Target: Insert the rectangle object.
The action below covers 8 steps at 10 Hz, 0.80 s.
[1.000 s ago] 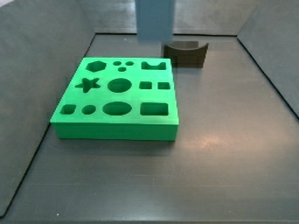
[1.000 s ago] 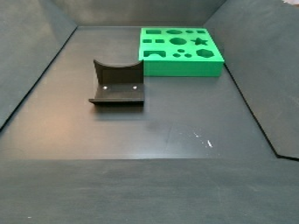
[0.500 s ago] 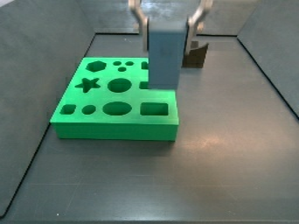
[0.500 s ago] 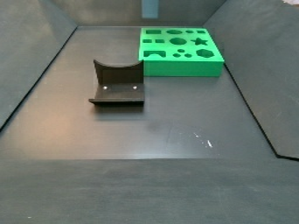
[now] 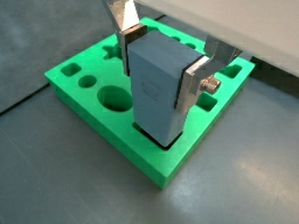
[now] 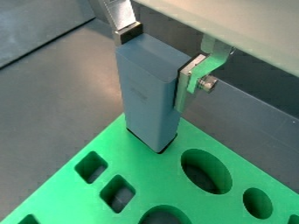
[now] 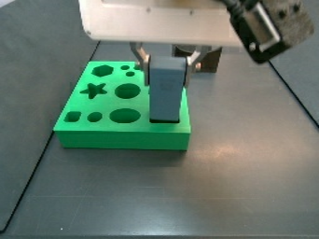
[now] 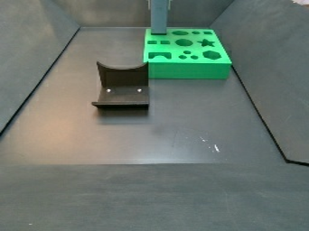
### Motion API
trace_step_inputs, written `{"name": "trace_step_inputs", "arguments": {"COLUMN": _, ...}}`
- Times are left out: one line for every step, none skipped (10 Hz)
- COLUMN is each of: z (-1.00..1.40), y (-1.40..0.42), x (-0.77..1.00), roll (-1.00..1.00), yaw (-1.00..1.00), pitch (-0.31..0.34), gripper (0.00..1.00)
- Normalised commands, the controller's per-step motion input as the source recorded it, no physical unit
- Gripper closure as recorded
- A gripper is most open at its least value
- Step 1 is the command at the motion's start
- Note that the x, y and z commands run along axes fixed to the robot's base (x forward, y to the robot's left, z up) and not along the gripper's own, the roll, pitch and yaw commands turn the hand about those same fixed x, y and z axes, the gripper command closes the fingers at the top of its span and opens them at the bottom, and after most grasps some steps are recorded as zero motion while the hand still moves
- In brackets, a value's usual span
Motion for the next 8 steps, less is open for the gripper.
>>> {"name": "trace_step_inputs", "arguments": {"z": -0.36, "y": 0.00, "x": 0.18, "roll": -0.02, "yaw": 0.00, "pitch": 0.000, "gripper": 1.00}}
{"name": "trace_step_inputs", "arguments": {"z": -0.50, "y": 0.00, "x": 0.05, "roll": 0.00, "yaw": 0.00, "pitch": 0.000, "gripper": 1.00}}
{"name": "trace_step_inputs", "arguments": {"z": -0.60, "y": 0.00, "x": -0.11, "roll": 0.00, "yaw": 0.14, "pitch": -0.099, "gripper": 1.00}}
{"name": "trace_step_inputs", "arguments": {"z": -0.57, "y": 0.00, "x": -0.10, "roll": 0.00, "yaw": 0.27, "pitch": -0.124, "gripper": 1.00}}
{"name": "trace_step_inputs", "arguments": {"z": -0.44, "y": 0.00, "x": 0.00, "roll": 0.00, "yaw": 0.17, "pitch": -0.036, "gripper": 1.00}}
{"name": "trace_step_inputs", "arguments": {"z": -0.27, "y": 0.00, "x": 0.09, "roll": 0.00, "yaw": 0.05, "pitch": 0.000, "gripper": 1.00}}
{"name": "trace_step_inputs", "arguments": {"z": -0.06, "y": 0.00, "x": 0.03, "roll": -0.02, "yaw": 0.00, "pitch": 0.000, "gripper": 1.00}}
{"name": "trace_step_inputs", "arguments": {"z": 0.00, "y": 0.00, "x": 0.04, "roll": 0.00, "yaw": 0.00, "pitch": 0.009, "gripper": 1.00}}
